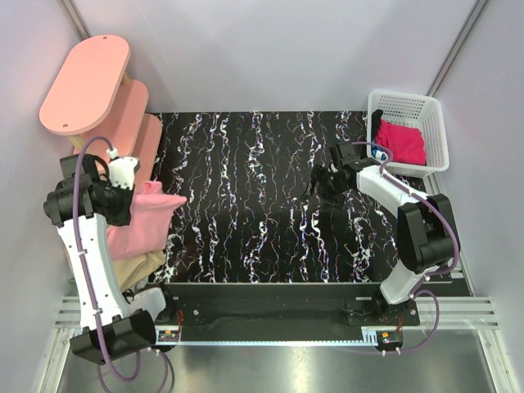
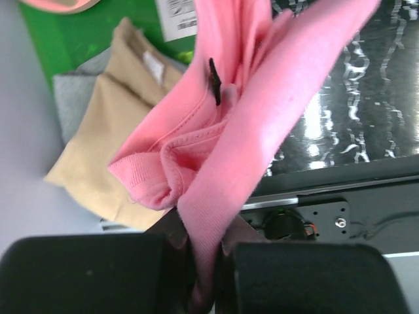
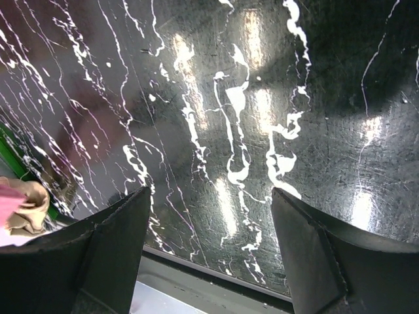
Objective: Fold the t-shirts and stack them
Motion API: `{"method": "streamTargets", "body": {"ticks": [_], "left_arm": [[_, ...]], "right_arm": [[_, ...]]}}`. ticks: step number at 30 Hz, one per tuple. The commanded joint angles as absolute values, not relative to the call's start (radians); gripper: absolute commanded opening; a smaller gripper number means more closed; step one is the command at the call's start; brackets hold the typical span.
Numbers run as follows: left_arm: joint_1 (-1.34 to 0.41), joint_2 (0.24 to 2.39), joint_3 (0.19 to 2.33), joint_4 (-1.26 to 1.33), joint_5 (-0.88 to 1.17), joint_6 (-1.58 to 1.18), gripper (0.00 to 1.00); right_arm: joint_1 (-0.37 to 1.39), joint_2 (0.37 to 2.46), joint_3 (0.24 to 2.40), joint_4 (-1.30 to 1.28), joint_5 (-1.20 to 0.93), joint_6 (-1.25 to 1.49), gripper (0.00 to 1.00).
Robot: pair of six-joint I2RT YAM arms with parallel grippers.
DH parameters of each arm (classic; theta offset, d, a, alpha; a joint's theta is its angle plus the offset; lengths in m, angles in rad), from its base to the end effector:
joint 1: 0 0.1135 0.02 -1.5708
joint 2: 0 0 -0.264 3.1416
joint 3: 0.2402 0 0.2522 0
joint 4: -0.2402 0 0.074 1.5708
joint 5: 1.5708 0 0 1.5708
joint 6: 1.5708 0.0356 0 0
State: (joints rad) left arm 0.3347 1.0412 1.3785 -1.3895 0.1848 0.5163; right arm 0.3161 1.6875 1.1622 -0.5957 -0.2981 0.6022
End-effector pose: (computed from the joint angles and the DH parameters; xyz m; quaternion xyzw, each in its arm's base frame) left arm 0.1457 0.0437 0.3844 0.1108 0.9563 0.0242 0.2694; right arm 0.3196 0.1155 0.2075 0.1047 0.9589 0.2275 0.1335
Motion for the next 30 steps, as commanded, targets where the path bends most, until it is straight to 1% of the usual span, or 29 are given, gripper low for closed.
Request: {"method": "streamTargets", "body": {"ticks": [1,3,6,8,9,11,12,15,22,30], "left_arm": [[0.432,1.012,1.365,-1.546,0.227,0.615,0.0],[0.477,0.997,1.339,-1.546,0.245,0.662,0.0],[0.622,0.996,1.298,-1.546,0.287,0.744,0.0],[0.682,1.002,1.266,-1.548,0.319,0.785,0.0],[0.737,1.024,1.258,-1.546,0.331,0.82,0.0],[0.793,1.058,1.243,-1.545,0.372,0.863,0.0],[0.845,1.112,1.241,-1.543,0.385,0.874,0.0],[0.929,1.217,1.241,-1.52,0.425,0.902,0.0],[1.028,1.362,1.215,-1.395,0.422,0.902,0.0],[1.097,1.399,1.181,-1.142,0.348,0.816,0.0]], "right_arm": [[0.311,1.634,1.151,-0.587,-0.29,0.586,0.81],[0.311,1.629,1.147,-0.587,-0.287,0.583,0.81],[0.311,1.629,1.149,-0.587,-0.285,0.581,0.81],[0.311,1.632,1.152,-0.591,-0.284,0.581,0.81],[0.311,1.635,1.154,-0.589,-0.285,0.581,0.81],[0.311,1.634,1.158,-0.592,-0.287,0.583,0.81],[0.31,1.637,1.161,-0.591,-0.288,0.584,0.81],[0.311,1.638,1.164,-0.592,-0.284,0.583,0.81],[0.311,1.64,1.16,-0.595,-0.284,0.581,0.81],[0.313,1.64,1.16,-0.595,-0.301,0.581,0.81]]}}
